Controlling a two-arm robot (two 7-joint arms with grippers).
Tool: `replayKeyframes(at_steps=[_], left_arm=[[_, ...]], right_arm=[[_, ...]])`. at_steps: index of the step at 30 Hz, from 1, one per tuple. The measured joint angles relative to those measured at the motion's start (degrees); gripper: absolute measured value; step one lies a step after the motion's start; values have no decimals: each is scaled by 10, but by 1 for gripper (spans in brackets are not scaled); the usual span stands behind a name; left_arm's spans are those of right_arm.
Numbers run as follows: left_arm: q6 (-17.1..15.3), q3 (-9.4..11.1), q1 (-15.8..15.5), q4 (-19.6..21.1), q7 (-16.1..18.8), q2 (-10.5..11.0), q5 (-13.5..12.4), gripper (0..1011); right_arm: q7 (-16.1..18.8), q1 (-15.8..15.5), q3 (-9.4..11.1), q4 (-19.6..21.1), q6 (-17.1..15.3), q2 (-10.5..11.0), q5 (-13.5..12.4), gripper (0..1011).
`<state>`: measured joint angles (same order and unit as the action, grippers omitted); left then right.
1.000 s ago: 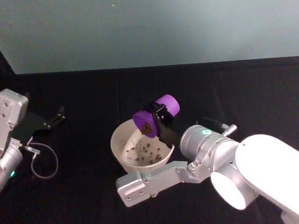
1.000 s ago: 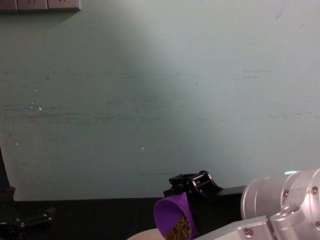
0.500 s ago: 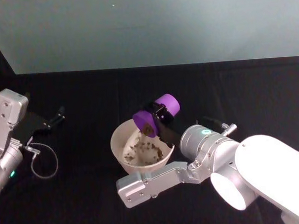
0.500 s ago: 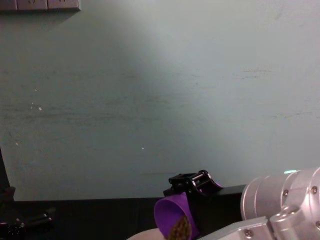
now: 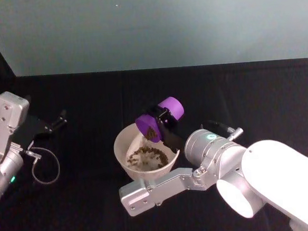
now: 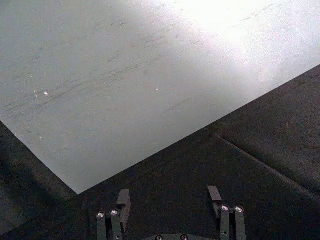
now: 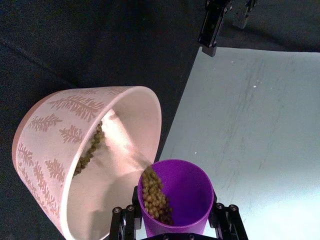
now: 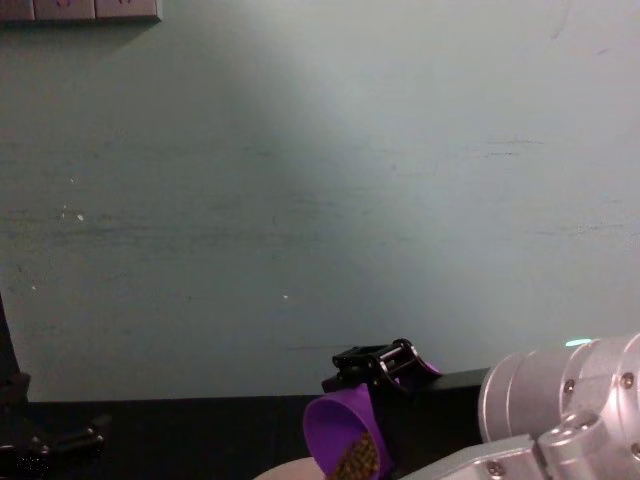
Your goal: Pick up the cup and pour the mung beans from the cup into the bowl.
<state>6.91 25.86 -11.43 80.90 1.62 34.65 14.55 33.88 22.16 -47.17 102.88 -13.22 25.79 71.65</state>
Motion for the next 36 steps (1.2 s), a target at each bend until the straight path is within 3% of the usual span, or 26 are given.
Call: replayKeyframes(at_steps=[25, 36], left_arm=[[0, 0, 0, 0, 0, 0, 0, 1000], [0, 0, 0, 0, 0, 0, 0, 1000]], right_arm=[[5, 0, -6, 7, -1, 3, 16, 728], [13, 6, -22, 10, -2, 8, 48, 728]])
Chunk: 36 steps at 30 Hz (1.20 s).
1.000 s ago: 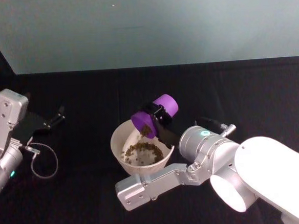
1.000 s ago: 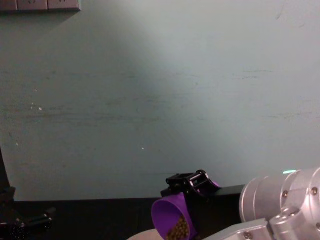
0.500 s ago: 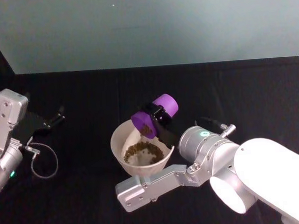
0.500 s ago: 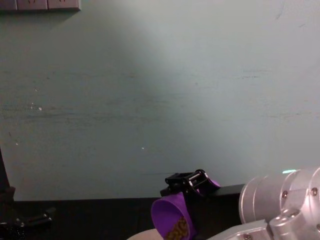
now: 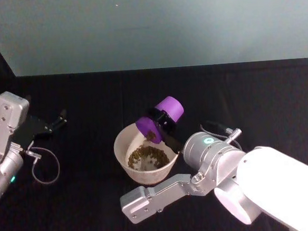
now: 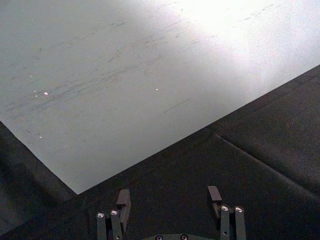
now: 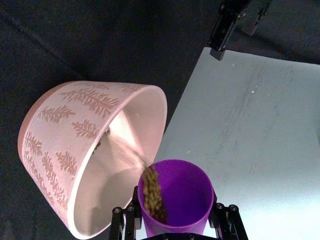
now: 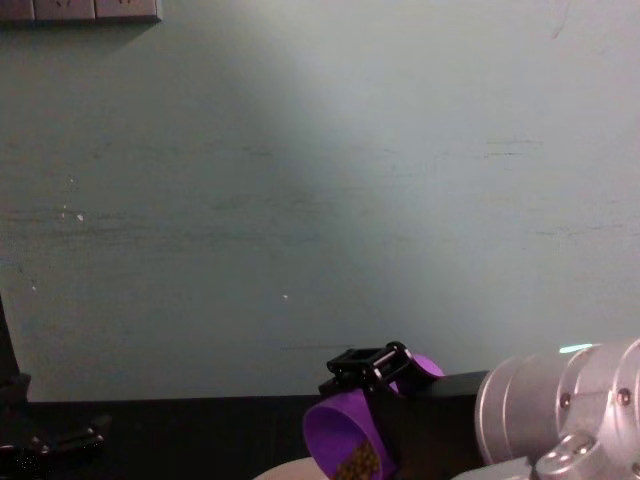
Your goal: Pick up the cup and pour the mung beans from the cup into the bowl.
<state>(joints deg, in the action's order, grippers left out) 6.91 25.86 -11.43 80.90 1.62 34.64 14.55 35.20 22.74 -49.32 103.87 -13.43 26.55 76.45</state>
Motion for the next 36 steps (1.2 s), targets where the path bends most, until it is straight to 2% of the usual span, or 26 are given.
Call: replayKeyframes(at_steps=[8, 14, 18, 36], left_arm=[[0, 0, 0, 0, 0, 0, 0, 1000], [0, 0, 0, 0, 0, 0, 0, 1000], [0, 0, 0, 0, 0, 0, 0, 1000], [0, 0, 0, 0, 0, 0, 0, 1000]], right_arm=[[8, 9, -20, 0, 2, 4, 40, 728], [23, 22, -44, 0, 8, 7, 88, 729], [28, 29, -53, 1, 14, 8, 106, 728], [44, 50, -82, 6, 37, 10, 152, 728]])
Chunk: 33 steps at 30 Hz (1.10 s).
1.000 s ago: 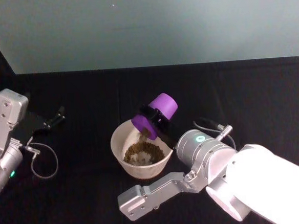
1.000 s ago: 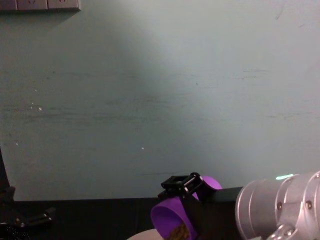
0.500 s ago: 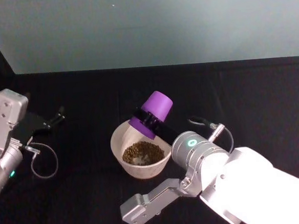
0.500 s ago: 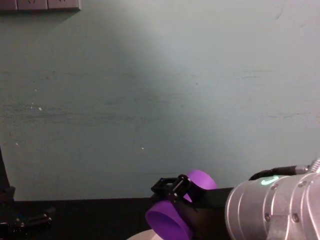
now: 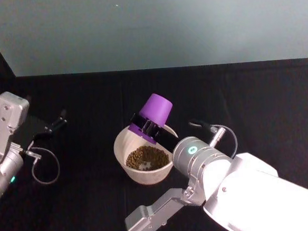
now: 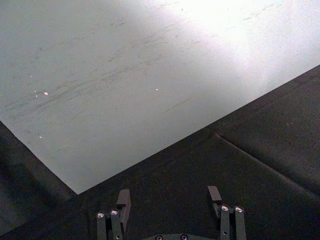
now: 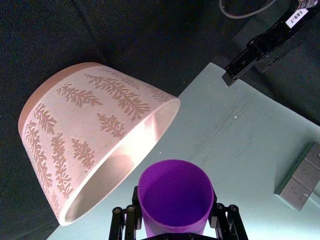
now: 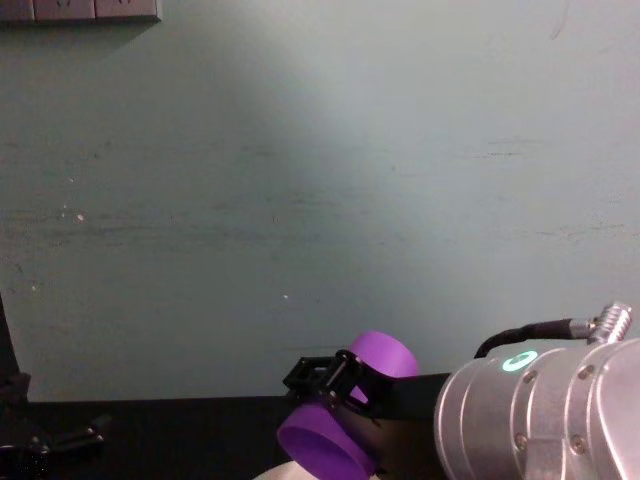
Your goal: Pick up the cup and pour the mung beans from the cup into the bowl.
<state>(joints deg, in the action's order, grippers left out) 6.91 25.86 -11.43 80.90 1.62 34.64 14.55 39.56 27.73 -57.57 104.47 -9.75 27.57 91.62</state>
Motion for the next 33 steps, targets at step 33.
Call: replayKeyframes(at_steps=[33], left_arm=[[0, 0, 0, 0, 0, 0, 0, 1000]], right_arm=[[-174, -171, 312, 2, 1, -42, -530, 729]])
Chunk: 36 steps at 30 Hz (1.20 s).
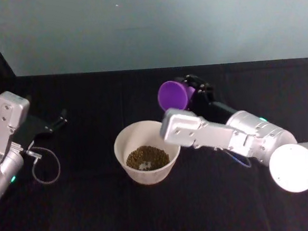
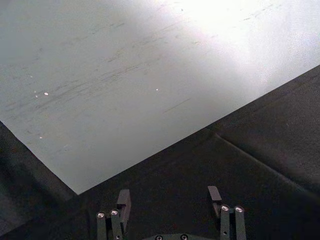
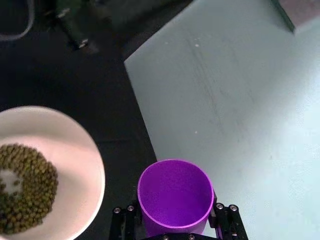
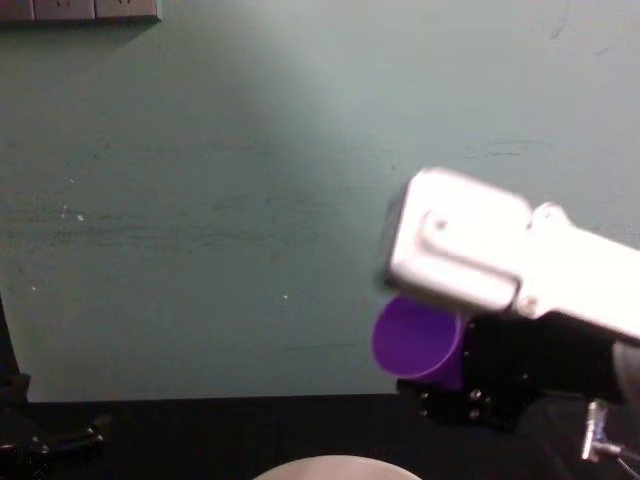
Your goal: Pick up the cup and pour the mung beans from the cup into the bowl.
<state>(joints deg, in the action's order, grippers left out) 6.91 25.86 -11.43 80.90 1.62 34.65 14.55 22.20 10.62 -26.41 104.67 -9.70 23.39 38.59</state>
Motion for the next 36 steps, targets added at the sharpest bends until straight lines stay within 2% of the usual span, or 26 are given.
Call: replayKeyframes(at_steps=[2, 3, 6, 7, 9, 10, 14, 16, 18, 19, 25, 30, 36], left_arm=[[0, 0, 0, 0, 0, 0, 0, 1000], [0, 0, 0, 0, 0, 0, 0, 1000], [0, 0, 0, 0, 0, 0, 0, 1000], [0, 0, 0, 0, 0, 0, 0, 1000], [0, 0, 0, 0, 0, 0, 0, 1000], [0, 0, 0, 0, 0, 0, 0, 1000], [0, 0, 0, 0, 0, 0, 0, 1000], [0, 0, 0, 0, 0, 0, 0, 1000], [0, 0, 0, 0, 0, 0, 0, 1000], [0, 0, 0, 0, 0, 0, 0, 1000], [0, 0, 0, 0, 0, 0, 0, 1000], [0, 0, 0, 0, 0, 0, 0, 1000], [0, 0, 0, 0, 0, 0, 0, 1000]], right_arm=[[-1, -7, 16, -4, 5, -4, -30, 728], [-1, -12, 31, -9, 11, -7, -60, 728], [2, -20, 51, -18, 18, -13, -107, 729], [4, -24, 62, -24, 22, -16, -134, 728], [9, -29, 77, -34, 25, -22, -167, 728], [12, -33, 88, -43, 27, -26, -194, 728], [21, -40, 114, -64, 33, -38, -255, 728], [32, -44, 133, -87, 38, -49, -309, 728], [38, -46, 143, -100, 44, -55, -337, 728], [46, -47, 152, -113, 50, -60, -362, 729], [68, -45, 170, -157, 63, -72, -433, 729], [76, -37, 171, -185, 71, -75, -459, 728], [80, -24, 166, -220, 86, -77, -478, 728]])
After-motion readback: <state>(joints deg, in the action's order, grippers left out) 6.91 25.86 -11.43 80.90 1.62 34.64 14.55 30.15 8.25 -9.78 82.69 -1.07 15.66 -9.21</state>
